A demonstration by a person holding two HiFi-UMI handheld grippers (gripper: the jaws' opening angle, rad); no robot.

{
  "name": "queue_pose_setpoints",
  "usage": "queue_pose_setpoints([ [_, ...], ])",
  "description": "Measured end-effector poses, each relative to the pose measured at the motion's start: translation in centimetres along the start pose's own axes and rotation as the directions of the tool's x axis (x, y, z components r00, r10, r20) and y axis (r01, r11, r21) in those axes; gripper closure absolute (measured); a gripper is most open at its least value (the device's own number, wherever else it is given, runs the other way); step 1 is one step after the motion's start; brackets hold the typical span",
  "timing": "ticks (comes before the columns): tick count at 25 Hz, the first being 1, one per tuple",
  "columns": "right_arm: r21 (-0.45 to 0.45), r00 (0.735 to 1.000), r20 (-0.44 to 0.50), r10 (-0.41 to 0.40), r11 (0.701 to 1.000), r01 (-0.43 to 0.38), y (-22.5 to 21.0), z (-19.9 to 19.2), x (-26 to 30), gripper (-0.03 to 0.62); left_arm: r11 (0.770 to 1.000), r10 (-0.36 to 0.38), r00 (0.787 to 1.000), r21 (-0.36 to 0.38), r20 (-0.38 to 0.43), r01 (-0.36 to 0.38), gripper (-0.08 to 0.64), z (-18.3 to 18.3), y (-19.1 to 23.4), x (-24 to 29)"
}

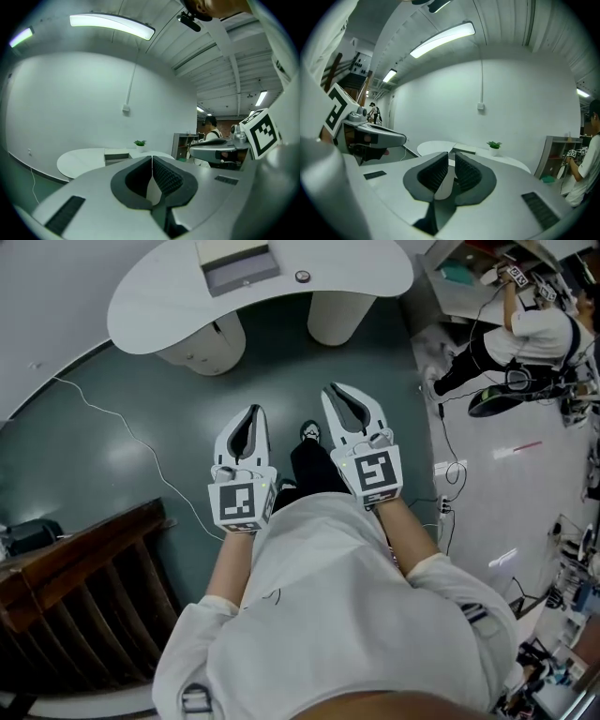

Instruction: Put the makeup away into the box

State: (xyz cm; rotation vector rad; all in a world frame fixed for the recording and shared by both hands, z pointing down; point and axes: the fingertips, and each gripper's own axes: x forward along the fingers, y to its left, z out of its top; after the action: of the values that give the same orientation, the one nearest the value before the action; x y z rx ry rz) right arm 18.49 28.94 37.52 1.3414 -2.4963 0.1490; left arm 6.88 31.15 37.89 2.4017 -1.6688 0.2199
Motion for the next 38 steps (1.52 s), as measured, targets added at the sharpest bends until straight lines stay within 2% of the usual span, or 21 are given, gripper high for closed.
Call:
queue_pose_setpoints([
  [5,-0.017,0.999,0.002,0.046,0.999,-0.046,-1.5,0.4,5.1,0.540,1.000,0.019,1.000,-0.005,-0.013,-0.019,0.537,0.2,2.8,4.2],
  [9,-0.032,0.997,0.015,0.074,0.997,-0.073,-3.9,1.9,8.8,0.540,0.999,0.043,0.999,0.022,-0.014,-0.042,0.537,1.6,5.1,8.3],
  [18,-0.033,0.993,-0.024,0.114,0.993,-0.115,-10.6,1.1,15.4,0.529,0.997,0.082,0.994,-0.003,-0.074,-0.082,0.537,1.3,5.9,16.1],
  [23,-0.008,0.989,-0.080,0.128,0.992,-0.129,-13.6,-0.8,18.4,0.515,0.994,0.100,0.988,-0.027,-0.120,-0.104,0.537,0.3,6.6,19.4],
  [31,-0.006,0.979,-0.175,0.100,0.995,-0.102,-16.0,-3.3,25.1,0.488,0.992,0.103,0.983,-0.052,-0.154,-0.112,0.537,-1.0,12.2,24.6],
  [35,-0.014,0.971,-0.227,0.074,0.997,-0.079,-17.3,-3.5,28.6,0.482,0.996,0.070,0.982,-0.046,-0.176,-0.079,0.537,-0.7,15.3,28.3],
  [38,-0.021,0.958,-0.280,0.061,0.997,-0.070,-17.9,-3.8,31.6,0.471,0.999,0.039,0.980,-0.013,-0.195,-0.042,0.537,-0.7,18.0,31.3],
])
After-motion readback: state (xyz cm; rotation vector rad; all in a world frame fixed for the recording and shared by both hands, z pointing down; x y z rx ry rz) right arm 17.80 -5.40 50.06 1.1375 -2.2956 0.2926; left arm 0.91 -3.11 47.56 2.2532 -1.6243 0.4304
